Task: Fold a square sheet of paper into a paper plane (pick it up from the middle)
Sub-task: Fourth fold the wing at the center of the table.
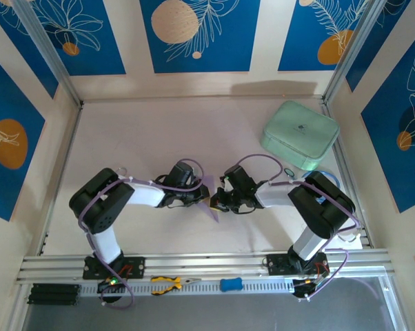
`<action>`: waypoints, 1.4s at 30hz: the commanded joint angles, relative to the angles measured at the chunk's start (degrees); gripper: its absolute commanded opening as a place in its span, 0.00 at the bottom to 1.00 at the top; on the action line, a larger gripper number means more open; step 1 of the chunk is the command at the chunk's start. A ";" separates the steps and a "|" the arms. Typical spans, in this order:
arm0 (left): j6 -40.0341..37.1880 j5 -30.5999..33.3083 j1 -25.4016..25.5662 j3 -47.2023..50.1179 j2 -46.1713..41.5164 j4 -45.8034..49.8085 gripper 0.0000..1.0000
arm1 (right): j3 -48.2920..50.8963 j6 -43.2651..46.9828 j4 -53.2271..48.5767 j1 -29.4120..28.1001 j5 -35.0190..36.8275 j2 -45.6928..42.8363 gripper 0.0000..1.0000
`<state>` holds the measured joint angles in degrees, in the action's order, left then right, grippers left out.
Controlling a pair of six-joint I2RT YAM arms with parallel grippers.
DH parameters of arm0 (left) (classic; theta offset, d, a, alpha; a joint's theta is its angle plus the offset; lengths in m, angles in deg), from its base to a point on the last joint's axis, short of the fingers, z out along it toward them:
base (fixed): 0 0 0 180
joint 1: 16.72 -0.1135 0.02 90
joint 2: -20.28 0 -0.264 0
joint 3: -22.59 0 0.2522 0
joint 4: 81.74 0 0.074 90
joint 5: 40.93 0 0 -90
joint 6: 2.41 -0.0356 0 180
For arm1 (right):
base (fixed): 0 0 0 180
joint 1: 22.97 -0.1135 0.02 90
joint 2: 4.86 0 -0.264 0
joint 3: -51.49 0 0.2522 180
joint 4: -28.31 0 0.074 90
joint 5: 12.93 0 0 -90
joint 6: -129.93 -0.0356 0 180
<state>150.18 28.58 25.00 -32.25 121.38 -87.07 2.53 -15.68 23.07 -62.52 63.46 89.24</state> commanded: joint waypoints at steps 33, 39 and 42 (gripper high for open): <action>-12.39 1.02 -2.90 -8.96 4.61 18.41 0.00 | 3.12 5.91 -8.27 3.34 -3.10 3.76 0.01; -13.93 1.07 -6.30 -12.15 5.40 20.39 0.01 | 3.27 7.18 -9.13 3.42 -3.42 3.62 0.01; -14.58 0.43 -7.97 -14.02 6.07 20.81 0.01 | 3.37 7.80 -9.52 3.43 -3.42 3.71 0.01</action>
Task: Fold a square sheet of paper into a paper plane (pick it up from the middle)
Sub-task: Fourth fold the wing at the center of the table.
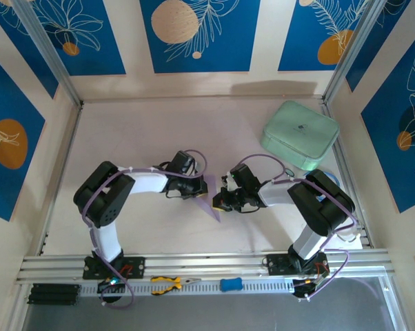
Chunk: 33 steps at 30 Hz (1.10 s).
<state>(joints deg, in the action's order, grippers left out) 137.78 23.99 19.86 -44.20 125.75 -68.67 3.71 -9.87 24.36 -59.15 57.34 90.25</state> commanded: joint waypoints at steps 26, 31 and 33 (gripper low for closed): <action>-5.62 6.38 -11.75 -2.63 -5.15 4.88 0.08 | 2.27 8.48 -11.72 2.78 -2.38 2.13 0.01; -4.30 3.93 -8.46 1.48 -10.50 0.33 0.11 | 1.87 8.67 -12.07 2.87 -2.44 2.16 0.01; -4.32 2.16 -5.48 2.21 -10.77 -1.89 0.11 | 1.74 8.62 -12.26 2.85 -2.47 2.18 0.01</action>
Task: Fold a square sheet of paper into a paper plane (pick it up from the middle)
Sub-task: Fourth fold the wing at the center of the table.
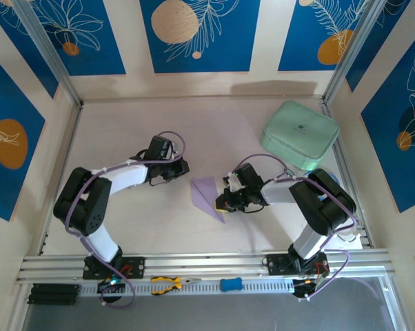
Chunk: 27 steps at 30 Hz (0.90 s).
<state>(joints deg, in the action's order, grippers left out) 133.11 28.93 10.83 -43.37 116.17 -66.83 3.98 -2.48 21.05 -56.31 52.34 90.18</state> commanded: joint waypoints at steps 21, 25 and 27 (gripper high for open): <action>0.09 -3.93 9.02 6.13 10.71 -5.89 0.03 | -4.10 0.52 -12.27 -1.14 2.05 -4.95 0.02; -0.29 -3.97 9.01 6.20 10.70 -5.72 0.03 | -6.68 -1.22 -10.85 -2.81 2.60 -3.40 0.02; -0.30 -4.12 9.02 6.03 10.80 -5.72 0.03 | -8.25 -1.65 -10.51 -3.80 3.03 -1.45 0.02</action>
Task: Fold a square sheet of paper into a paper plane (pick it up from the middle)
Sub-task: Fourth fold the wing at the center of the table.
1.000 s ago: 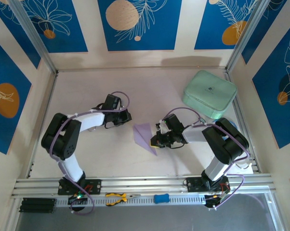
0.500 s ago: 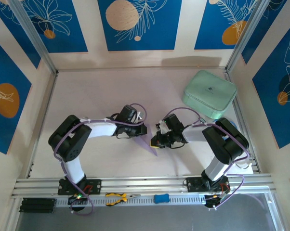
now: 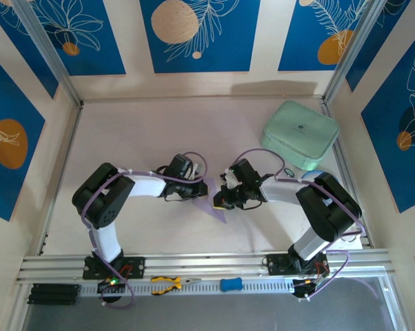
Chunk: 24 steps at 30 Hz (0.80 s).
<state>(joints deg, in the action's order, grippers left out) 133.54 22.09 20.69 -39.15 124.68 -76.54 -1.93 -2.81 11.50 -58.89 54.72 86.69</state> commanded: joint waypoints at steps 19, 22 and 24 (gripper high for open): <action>-0.65 2.29 -1.63 1.86 3.09 3.46 0.02 | 4.83 -4.19 2.69 -0.94 0.77 -0.31 0.03; -0.52 2.29 -1.64 1.93 3.09 3.39 0.02 | 6.84 -3.89 1.39 -0.64 1.50 0.30 0.03; -0.35 2.37 -1.64 1.93 3.13 3.20 0.02 | 9.44 -4.37 2.82 -0.29 1.32 1.82 0.02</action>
<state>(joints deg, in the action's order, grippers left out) 133.57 20.69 20.14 -39.15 125.09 -76.91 4.35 -6.26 17.08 -59.66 55.96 87.30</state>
